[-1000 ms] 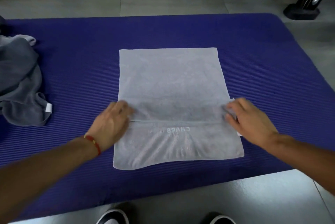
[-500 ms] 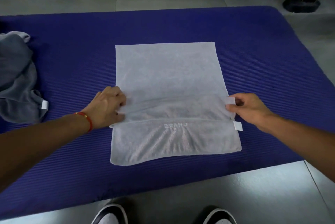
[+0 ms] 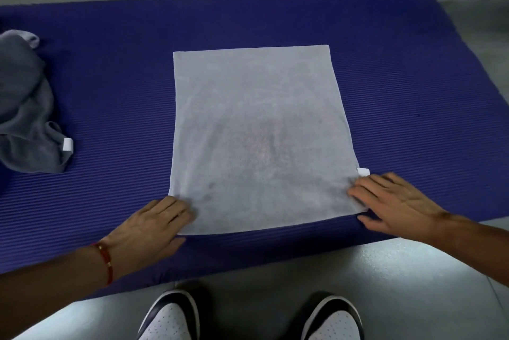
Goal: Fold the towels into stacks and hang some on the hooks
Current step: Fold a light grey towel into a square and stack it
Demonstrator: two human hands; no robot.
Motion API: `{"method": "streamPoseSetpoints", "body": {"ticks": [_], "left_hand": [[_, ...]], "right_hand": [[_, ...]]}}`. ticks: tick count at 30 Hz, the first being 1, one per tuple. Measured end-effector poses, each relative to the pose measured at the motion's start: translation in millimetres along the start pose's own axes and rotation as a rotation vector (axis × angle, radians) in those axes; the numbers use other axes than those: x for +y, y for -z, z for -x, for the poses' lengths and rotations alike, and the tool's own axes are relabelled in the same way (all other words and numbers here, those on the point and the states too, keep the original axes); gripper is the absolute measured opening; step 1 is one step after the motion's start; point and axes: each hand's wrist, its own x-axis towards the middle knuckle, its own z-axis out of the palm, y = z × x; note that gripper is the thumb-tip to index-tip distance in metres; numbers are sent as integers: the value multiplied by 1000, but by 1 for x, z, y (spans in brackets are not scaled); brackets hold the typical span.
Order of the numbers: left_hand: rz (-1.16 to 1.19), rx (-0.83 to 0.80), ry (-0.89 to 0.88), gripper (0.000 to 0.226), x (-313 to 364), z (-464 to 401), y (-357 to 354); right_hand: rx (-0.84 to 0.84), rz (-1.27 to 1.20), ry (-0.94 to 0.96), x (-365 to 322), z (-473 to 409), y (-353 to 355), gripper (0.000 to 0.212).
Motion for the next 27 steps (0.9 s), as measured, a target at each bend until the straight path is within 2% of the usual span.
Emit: {"method": "streamPoseSetpoints", "body": {"ticks": [2, 4, 5, 7, 9, 10, 13, 15, 17, 21, 27], "left_hand": [[-33, 23, -9, 43, -2, -2, -1], [-68, 7, 5, 54, -1, -3, -2], [-84, 21, 19, 52, -2, -4, -4], [-11, 96, 68, 30, -4, -4, -4], [303, 184, 209, 17, -4, -6, 4], [462, 233, 311, 13, -3, -8, 12], [722, 422, 694, 16, -8, -25, 36], [826, 505, 868, 9, -24, -44, 46], [928, 568, 940, 7, -40, -65, 54], [882, 566, 910, 11, -57, -97, 63], [927, 399, 857, 11, -55, -82, 60]], "right_hand": [[7, 13, -27, -3, -4, -2, 44], [40, 13, -56, -6, -8, -2, 43], [46, -16, -82, -7, -10, -2, 49], [46, -94, -139, -8, -14, 0, 55], [90, -230, -195, -4, -18, 3, 40], [115, -376, -280, -1, -21, 7, 29], [182, -855, -715, 15, -39, 25, 7], [266, -1092, -894, 28, -56, 38, 5], [365, -1219, -918, 39, -73, 53, 12], [433, -1269, -816, 50, -100, 67, 26], [217, -977, -792, 50, -92, 58, 30]]}}
